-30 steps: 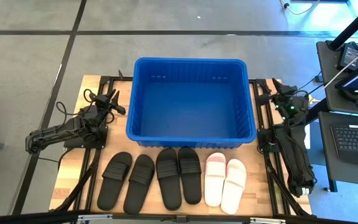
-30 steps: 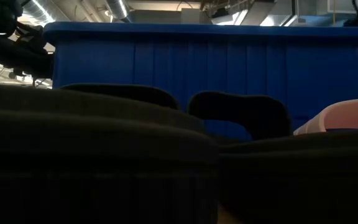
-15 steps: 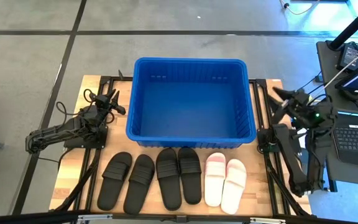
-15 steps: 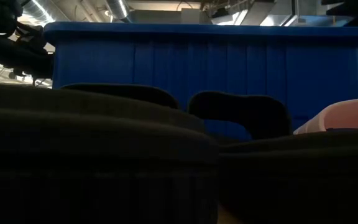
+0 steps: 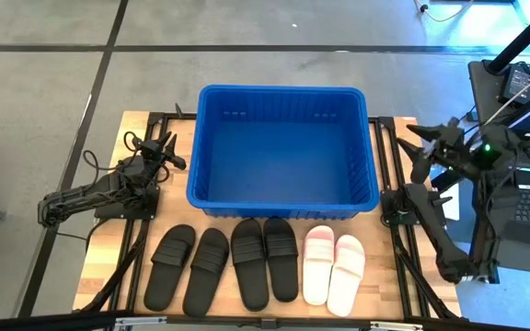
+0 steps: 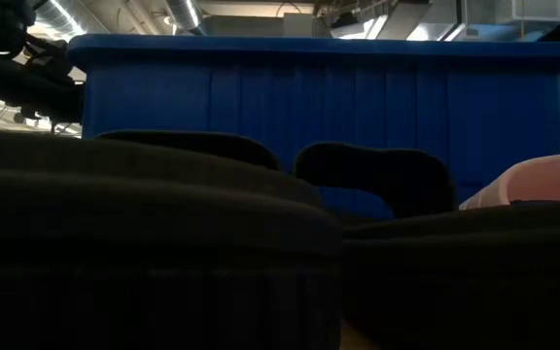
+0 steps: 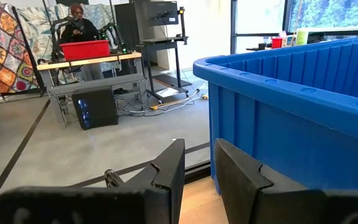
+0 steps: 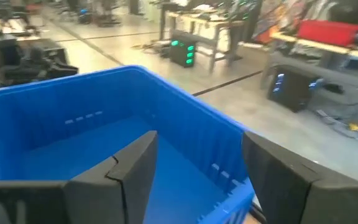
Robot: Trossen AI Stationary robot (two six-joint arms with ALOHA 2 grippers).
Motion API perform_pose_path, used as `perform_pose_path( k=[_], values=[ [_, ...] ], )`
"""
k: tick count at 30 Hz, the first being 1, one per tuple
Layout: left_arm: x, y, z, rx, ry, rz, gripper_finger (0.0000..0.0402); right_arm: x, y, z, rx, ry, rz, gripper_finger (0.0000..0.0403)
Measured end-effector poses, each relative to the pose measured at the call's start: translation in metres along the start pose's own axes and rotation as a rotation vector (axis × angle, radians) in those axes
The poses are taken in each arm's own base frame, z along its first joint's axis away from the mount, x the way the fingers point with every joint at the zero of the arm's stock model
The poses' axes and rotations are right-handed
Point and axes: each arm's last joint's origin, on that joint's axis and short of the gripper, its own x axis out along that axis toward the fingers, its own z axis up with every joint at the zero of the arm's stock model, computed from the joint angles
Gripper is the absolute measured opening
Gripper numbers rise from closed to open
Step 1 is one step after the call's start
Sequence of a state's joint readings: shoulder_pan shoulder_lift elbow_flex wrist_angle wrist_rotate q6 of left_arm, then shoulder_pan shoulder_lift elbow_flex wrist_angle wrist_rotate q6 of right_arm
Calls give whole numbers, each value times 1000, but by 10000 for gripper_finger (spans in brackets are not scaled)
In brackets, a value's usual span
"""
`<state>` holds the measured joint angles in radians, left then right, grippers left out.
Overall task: Pick and place slides into bin
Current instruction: Put the pink slipper into the blue bin
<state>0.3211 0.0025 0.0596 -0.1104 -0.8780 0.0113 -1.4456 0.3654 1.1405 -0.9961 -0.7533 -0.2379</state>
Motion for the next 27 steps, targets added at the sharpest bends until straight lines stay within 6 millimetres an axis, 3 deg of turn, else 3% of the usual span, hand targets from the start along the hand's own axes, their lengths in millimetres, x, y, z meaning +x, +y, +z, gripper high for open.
perform_pose_path(
  k=[11, 18, 22, 24, 27],
  values=[
    [0, 0, 0, 8, 0, 0, 82, 60, -52, 14, 152, 40, 139, 234],
    [0, 0, 0, 84, 0, 1, 82, 121, -68, 30, 207, -150, 311, 234],
    [0, 0, 0, 128, 0, 0, 82, 170, -48, 37, 202, -183, 459, 234],
    [0, 0, 0, 140, 0, 0, 82, 190, -25, 38, 158, -153, 529, 231],
    [0, 0, 0, 155, 0, 1, 82, 204, 12, 44, 62, -125, 589, 219]
  ],
)
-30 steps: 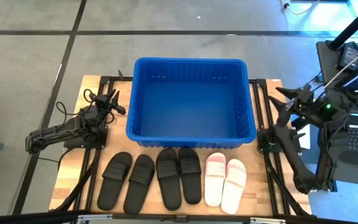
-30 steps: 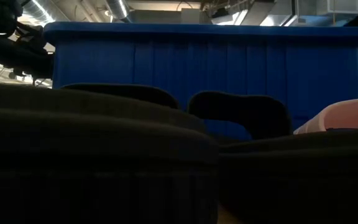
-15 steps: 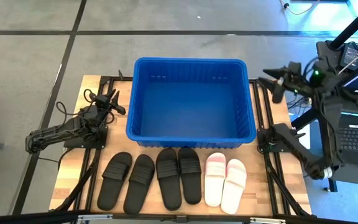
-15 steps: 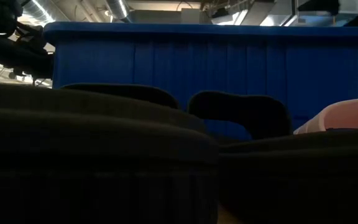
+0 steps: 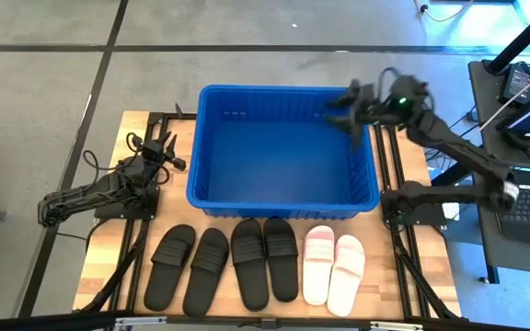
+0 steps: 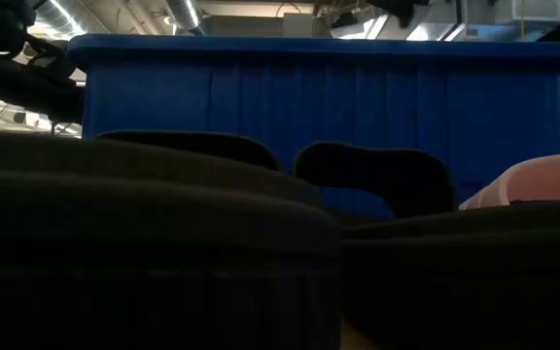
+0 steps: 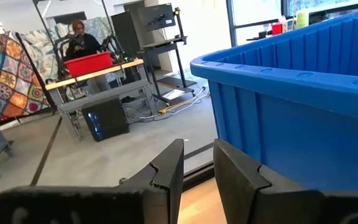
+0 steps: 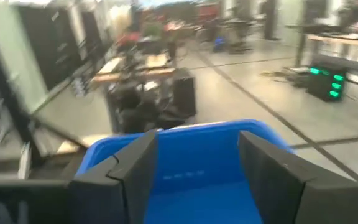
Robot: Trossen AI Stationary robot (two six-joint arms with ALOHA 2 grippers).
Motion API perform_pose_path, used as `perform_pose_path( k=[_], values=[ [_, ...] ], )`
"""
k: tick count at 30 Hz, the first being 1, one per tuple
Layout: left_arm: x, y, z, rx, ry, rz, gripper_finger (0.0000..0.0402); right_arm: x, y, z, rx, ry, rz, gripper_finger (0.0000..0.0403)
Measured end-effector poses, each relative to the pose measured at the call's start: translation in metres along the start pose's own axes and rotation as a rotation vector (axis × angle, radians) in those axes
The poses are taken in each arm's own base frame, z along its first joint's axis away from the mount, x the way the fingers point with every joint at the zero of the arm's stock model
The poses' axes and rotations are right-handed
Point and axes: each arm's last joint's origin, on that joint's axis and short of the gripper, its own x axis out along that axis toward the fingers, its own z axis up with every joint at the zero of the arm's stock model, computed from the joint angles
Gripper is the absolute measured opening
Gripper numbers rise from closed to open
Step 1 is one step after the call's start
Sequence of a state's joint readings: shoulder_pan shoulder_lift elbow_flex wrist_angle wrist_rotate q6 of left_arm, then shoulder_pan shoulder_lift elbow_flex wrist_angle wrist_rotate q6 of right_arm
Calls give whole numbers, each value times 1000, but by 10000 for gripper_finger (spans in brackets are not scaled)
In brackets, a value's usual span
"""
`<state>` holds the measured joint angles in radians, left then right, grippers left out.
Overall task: Pick and place slides into bin
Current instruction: Put the pink slipper into the blue bin
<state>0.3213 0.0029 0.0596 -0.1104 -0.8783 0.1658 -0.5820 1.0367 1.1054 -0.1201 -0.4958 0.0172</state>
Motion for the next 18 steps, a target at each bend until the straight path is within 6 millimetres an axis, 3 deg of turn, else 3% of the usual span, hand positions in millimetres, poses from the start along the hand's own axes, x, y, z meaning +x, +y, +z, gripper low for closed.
perform_pose_path(
  k=[4, 8, 14, 18],
  values=[
    [0, 0, 0, 3, 0, 0, 82, 23, 39, 2, -67, 153, 18, 199],
    [0, 0, 0, 3, 0, 0, 82, 28, 79, 5, -85, 327, 24, 185],
    [0, 0, 0, 3, 0, 0, 82, 24, 128, -9, 162, 655, 18, 175],
    [0, 0, 0, 3, 0, -1, 82, 18, 162, -32, 346, 934, -31, 163]
  ],
)
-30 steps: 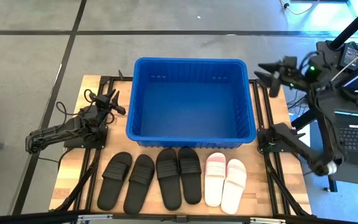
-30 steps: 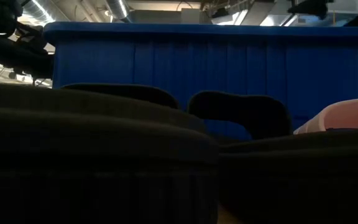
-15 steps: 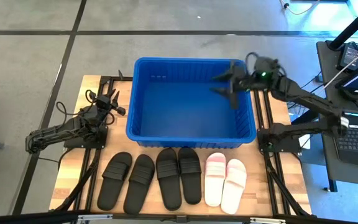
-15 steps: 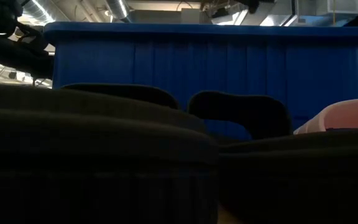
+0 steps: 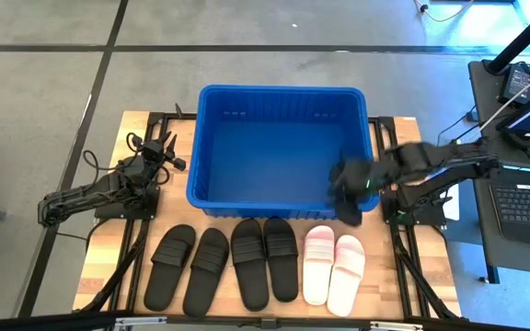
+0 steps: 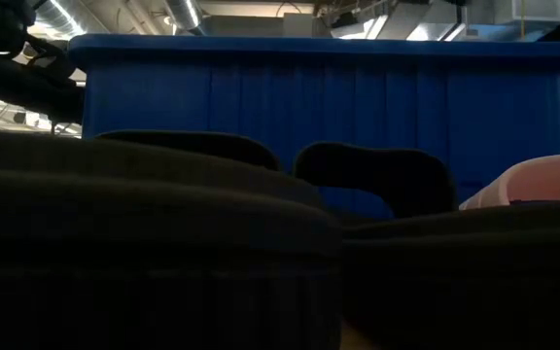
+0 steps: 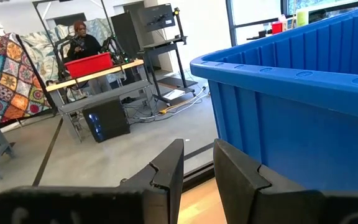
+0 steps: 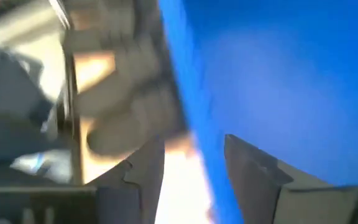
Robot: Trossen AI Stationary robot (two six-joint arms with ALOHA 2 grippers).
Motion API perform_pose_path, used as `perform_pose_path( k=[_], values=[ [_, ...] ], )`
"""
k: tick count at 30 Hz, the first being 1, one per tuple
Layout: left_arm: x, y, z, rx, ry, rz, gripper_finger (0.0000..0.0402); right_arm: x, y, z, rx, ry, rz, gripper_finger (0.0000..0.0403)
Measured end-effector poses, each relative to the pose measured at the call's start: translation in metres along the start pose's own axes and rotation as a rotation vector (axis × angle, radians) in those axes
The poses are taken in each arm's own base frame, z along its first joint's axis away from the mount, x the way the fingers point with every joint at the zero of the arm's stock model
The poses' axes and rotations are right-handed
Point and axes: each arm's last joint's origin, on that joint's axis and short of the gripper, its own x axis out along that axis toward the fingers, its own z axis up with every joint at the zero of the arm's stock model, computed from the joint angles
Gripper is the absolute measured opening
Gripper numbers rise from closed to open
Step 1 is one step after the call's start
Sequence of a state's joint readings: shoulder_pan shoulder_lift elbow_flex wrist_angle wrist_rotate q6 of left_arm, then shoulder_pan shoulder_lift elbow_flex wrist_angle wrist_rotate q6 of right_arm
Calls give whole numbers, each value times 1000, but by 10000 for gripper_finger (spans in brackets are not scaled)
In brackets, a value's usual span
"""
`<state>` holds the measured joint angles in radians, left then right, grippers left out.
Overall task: Pick and place slides into bin
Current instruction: Put the pink slipper into the blue bin
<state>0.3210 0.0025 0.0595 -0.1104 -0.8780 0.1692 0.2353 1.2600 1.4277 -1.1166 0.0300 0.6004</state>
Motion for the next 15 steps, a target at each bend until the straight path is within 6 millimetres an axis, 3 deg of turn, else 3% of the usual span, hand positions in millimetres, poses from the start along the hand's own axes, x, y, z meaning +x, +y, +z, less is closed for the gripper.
perform_pose_path(
  k=[6, 15],
  values=[
    [0, 0, 0, 0, 0, 0, 82, 27, 39, -42, 224, 316, -91, 143],
    [0, 0, 0, 1, 0, 0, 82, 78, 95, -75, 304, 401, -116, 129]
  ],
)
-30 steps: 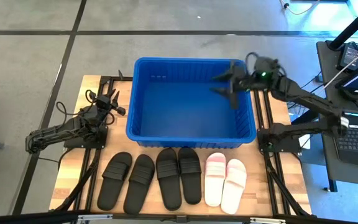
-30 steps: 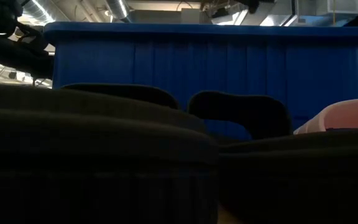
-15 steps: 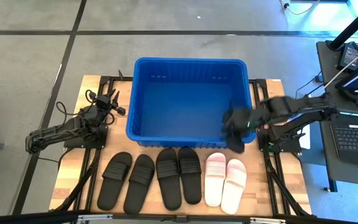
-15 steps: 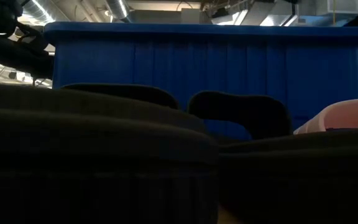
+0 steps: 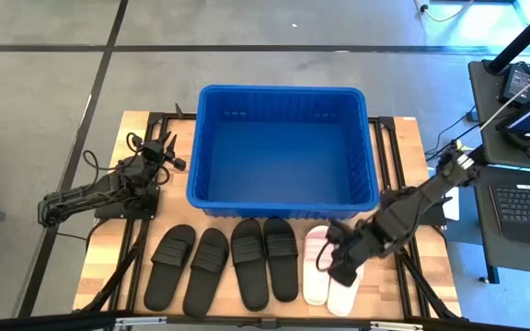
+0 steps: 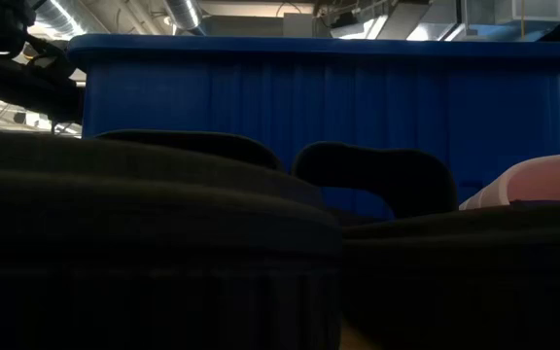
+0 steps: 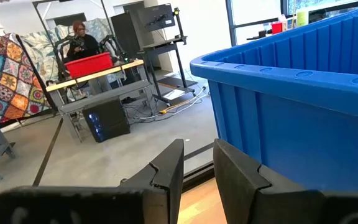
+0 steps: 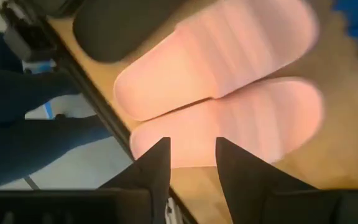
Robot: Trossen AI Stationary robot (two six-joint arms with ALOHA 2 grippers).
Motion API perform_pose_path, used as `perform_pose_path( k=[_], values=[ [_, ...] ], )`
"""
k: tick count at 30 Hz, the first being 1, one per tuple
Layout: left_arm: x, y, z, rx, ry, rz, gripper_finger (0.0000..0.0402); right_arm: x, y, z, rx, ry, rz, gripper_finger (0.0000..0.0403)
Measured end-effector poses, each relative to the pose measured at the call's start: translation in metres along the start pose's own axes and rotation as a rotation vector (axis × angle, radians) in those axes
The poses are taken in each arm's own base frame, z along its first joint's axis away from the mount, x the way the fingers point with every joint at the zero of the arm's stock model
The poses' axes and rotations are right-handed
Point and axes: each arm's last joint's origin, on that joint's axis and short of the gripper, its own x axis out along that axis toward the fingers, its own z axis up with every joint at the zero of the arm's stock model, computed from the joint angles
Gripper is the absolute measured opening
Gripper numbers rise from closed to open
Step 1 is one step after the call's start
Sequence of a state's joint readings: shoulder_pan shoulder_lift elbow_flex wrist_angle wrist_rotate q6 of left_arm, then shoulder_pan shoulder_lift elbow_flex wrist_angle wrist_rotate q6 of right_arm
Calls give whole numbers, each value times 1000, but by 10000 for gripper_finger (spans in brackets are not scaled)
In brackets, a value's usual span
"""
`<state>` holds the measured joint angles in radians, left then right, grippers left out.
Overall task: Pick and place slides into bin
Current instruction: Put the pink slipper into the blue bin
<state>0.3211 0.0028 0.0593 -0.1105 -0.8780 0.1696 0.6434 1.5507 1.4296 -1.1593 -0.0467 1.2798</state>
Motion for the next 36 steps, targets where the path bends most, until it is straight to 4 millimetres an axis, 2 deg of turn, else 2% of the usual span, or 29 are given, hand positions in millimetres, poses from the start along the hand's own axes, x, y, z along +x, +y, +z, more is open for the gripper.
perform_pose_path(
  k=[5, 12, 16, 21, 25, 31, 36],
  values=[
    [0, 0, 0, 0, 0, 0, 82, 33, 12, -3, 10, 89, -73, 160],
    [0, 0, 0, 0, 0, 0, 82, 71, 13, -3, -7, 189, -243, 273],
    [0, 0, 0, 0, 0, 0, 82, 91, 14, -3, -37, 235, -293, 309],
    [0, 0, 0, 0, 0, 0, 82, 120, 14, -2, -30, 248, -395, 313],
    [0, 0, 0, 0, 0, 0, 82, 138, 9, -9, -36, 285, -519, 303],
    [0, 0, 0, 0, 0, 0, 82, 140, 5, -23, -83, 267, -628, 283],
    [0, 0, 0, -1, 0, 0, 82, 141, 7, -27, -110, 234, -630, 267]
  ],
)
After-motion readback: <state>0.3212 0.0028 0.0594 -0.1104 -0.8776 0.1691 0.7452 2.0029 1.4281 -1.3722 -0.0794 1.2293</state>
